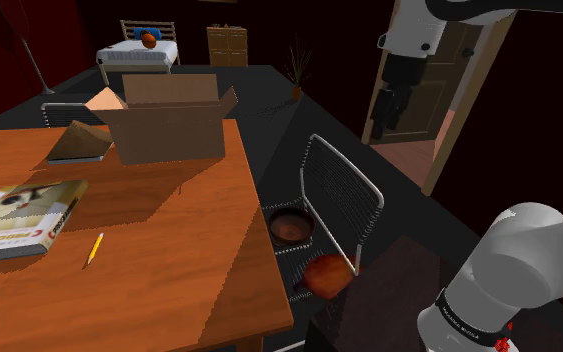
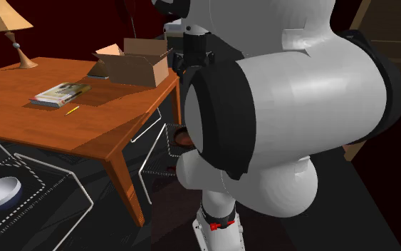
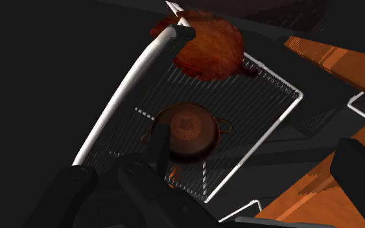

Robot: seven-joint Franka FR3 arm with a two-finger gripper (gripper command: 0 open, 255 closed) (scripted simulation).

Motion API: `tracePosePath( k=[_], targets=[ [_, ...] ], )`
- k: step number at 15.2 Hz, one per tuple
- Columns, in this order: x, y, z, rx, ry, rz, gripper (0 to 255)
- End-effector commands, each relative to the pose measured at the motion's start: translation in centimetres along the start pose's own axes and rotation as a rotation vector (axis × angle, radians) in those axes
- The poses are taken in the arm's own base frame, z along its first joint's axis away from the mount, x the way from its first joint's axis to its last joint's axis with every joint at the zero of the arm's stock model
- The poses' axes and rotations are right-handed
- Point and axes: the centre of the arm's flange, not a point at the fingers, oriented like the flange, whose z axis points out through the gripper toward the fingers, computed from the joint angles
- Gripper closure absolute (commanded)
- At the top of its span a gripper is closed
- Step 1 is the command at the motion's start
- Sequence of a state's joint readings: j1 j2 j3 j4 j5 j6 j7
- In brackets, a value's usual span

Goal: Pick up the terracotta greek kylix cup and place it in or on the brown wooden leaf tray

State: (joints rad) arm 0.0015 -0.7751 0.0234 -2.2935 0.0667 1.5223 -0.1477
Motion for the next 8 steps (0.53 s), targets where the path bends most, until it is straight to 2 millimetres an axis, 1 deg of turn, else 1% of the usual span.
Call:
tracePosePath(
  k=[1, 8],
  targets=[
    [0.0, 0.0, 0.0, 0.0, 0.0, 0.0, 0],
    [4.5, -2.0, 7.9, -0.034, 0.002, 0.02, 0]
  ],
)
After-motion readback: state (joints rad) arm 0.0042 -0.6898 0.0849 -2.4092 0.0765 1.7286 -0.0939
